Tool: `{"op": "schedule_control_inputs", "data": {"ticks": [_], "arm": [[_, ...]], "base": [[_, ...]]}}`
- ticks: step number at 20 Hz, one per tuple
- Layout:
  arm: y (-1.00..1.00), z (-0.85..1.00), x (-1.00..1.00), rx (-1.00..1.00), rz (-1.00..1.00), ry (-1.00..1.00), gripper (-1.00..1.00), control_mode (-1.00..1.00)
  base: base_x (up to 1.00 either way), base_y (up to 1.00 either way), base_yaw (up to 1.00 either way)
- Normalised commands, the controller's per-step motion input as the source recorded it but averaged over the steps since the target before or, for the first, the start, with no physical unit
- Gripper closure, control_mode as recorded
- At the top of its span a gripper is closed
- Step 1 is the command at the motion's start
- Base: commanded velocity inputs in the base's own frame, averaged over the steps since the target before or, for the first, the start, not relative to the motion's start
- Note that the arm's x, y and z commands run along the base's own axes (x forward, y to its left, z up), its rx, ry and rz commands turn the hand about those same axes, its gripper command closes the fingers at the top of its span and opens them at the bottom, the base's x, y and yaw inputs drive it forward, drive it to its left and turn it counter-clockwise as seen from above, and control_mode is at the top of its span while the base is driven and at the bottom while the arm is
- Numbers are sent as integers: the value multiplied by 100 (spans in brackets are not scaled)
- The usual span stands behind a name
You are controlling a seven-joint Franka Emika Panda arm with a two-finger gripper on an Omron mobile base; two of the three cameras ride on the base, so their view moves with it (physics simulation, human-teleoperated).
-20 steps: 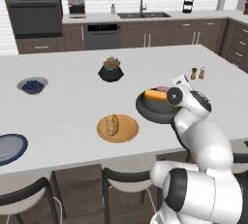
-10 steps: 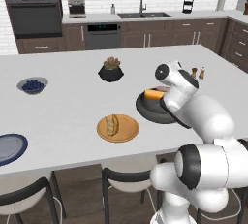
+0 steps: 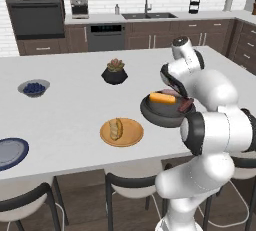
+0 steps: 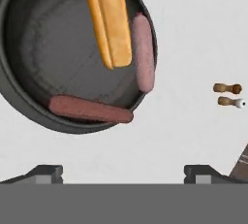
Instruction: Place one bun and one sausage from the bowl on each plate.
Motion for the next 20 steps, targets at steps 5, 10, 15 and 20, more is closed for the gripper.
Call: {"op": "schedule_control_inputs", "data": {"ticks": [5,10,15,20], "arm": [[-48,-79,0,64,-29,-63,-100,-100],[-10,-57,12,27,-35,-27,-100,-100],[14,-13,5,14,-54,-1,-100,-100],[8,-3,0,29,-54,1,-100,-100]], "base": [[0,0,0],[0,0,0],[0,0,0],[0,0,0]]}}
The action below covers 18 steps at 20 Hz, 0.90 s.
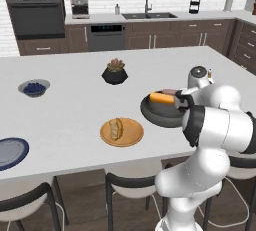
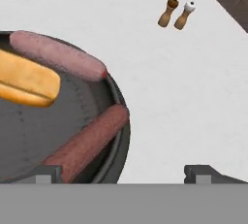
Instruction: Place one bun and one sausage from the bowl on each plate.
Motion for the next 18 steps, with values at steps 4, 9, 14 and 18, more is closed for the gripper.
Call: {"op": "schedule_control_inputs", "data": {"ticks": [4,9,14,18], "arm": [[3,0,0,36,-45,0,-100,-100],[0,13,7,34,-38,0,-100,-100],[0,-4,18,18,-29,0,-100,-100],[6,-26,34,8,-23,0,-100,-100]], "base": [[0,0,0],[0,0,0],[0,0,0],[0,0,0]]}}
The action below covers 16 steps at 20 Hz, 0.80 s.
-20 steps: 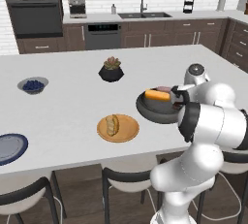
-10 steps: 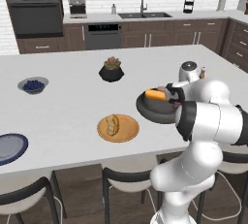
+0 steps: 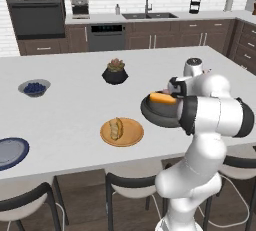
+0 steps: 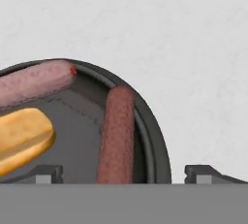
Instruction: Place one bun and one sausage from the bowl on each plate.
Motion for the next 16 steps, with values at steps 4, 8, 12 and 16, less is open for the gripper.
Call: {"op": "schedule_control_inputs", "data": {"ticks": [4,8,12,16], "arm": [[3,-39,41,6,-16,0,-100,-100],[0,-50,25,4,-6,1,-100,-100],[0,-36,14,0,-2,2,-100,-100],[0,-19,7,0,0,2,-100,-100]], "base": [[0,0,0],[0,0,0],[0,0,0],[0,0,0]]}}
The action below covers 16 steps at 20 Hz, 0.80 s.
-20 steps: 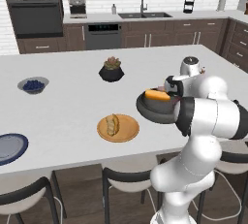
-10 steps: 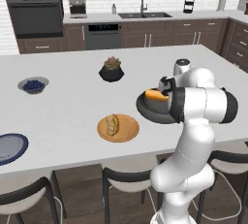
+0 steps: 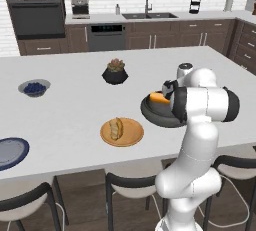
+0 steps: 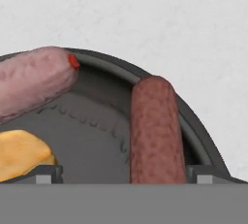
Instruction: Place one bun and one sausage from the bowl on each plate.
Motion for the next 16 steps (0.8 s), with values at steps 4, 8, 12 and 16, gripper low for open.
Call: {"op": "schedule_control_inputs", "data": {"ticks": [4,8,12,16], "arm": [[0,0,0,0,0,0,-100,-100],[0,0,0,0,0,0,100,-100],[0,0,0,0,0,0,100,-100],[0,0,0,0,0,0,100,-100]], "base": [[0,0,0],[0,0,0],[0,0,0],[0,0,0]]}}
